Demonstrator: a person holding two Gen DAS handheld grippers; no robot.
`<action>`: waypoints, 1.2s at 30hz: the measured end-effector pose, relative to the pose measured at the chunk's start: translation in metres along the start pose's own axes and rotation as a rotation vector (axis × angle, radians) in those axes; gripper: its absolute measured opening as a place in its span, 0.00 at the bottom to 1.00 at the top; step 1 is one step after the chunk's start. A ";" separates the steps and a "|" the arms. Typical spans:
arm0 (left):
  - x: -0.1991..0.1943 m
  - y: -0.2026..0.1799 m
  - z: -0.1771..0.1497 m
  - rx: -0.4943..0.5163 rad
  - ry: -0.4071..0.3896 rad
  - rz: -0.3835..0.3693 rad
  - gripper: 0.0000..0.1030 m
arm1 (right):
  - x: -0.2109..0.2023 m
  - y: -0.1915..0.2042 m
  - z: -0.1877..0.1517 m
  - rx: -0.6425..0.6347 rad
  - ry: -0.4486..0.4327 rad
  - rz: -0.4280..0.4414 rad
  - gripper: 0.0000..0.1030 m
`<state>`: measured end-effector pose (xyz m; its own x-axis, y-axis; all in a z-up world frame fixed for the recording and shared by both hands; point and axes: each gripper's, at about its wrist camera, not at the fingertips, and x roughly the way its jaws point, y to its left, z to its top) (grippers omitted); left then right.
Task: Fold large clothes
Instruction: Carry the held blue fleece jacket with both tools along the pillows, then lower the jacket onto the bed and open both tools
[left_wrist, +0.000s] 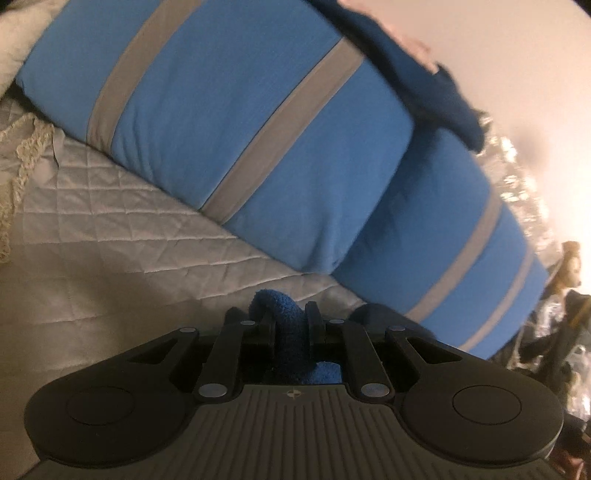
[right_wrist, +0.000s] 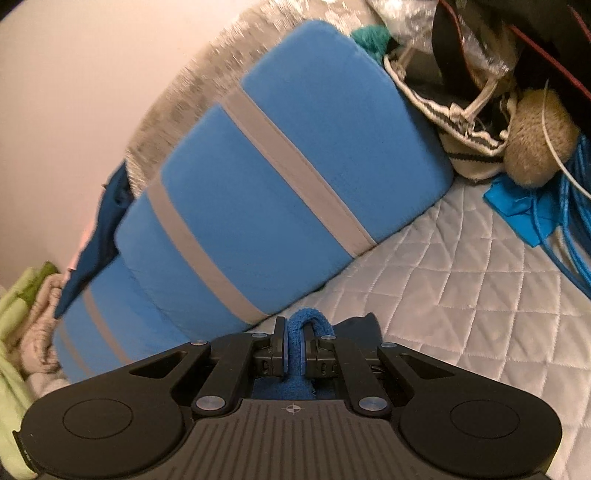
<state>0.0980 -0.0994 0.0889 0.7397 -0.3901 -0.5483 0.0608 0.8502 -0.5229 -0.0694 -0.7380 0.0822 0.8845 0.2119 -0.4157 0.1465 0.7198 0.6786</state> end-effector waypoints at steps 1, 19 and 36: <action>0.007 0.001 0.001 0.000 0.006 0.008 0.14 | 0.008 -0.001 0.001 0.002 0.008 -0.009 0.08; 0.002 -0.019 -0.007 -0.060 -0.033 0.099 0.76 | 0.041 0.034 -0.007 -0.286 -0.047 -0.195 1.00; 0.094 -0.072 -0.095 0.563 0.019 0.354 0.94 | 0.149 0.057 -0.092 -0.661 0.295 -0.349 1.00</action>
<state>0.0992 -0.2307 0.0134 0.7678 -0.0548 -0.6383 0.1604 0.9810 0.1087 0.0302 -0.6049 0.0030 0.6688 0.0020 -0.7435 0.0186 0.9996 0.0193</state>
